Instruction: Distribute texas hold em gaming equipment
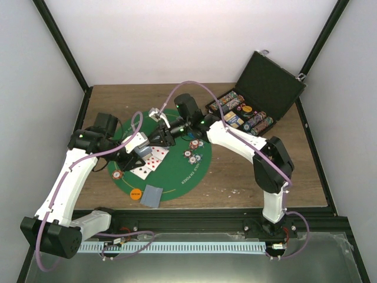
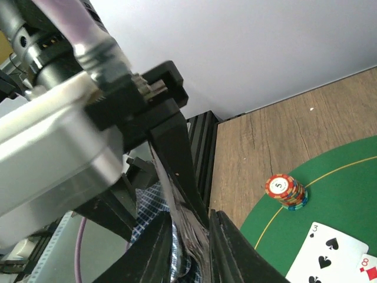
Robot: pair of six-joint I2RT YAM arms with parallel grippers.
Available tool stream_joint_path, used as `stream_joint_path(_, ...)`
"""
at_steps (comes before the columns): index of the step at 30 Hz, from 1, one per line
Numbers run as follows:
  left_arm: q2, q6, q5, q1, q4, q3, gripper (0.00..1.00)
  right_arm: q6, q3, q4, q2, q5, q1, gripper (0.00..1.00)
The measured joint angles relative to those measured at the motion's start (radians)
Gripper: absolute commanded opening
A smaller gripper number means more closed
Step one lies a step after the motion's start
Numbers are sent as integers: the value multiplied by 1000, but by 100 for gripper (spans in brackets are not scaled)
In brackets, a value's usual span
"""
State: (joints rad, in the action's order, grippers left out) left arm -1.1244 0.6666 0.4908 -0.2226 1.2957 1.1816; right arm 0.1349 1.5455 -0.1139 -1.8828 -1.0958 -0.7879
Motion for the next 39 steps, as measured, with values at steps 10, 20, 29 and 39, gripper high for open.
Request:
stream_joint_path(10,1,0,-5,0,-3,-1,33,-7,17,-32,-2,0,10,1)
stream_joint_path(20,15,-14,-16,0,-24,-12,32,7,-25,-60,132,76,96,1)
stream_joint_path(29,16,-77,-54,41,-69,-51,32,366,-314,220,315,309,188,1)
stream_joint_path(39,16,-143,-63,110,-135,-79,32,711,-444,428,64,722,192,1)
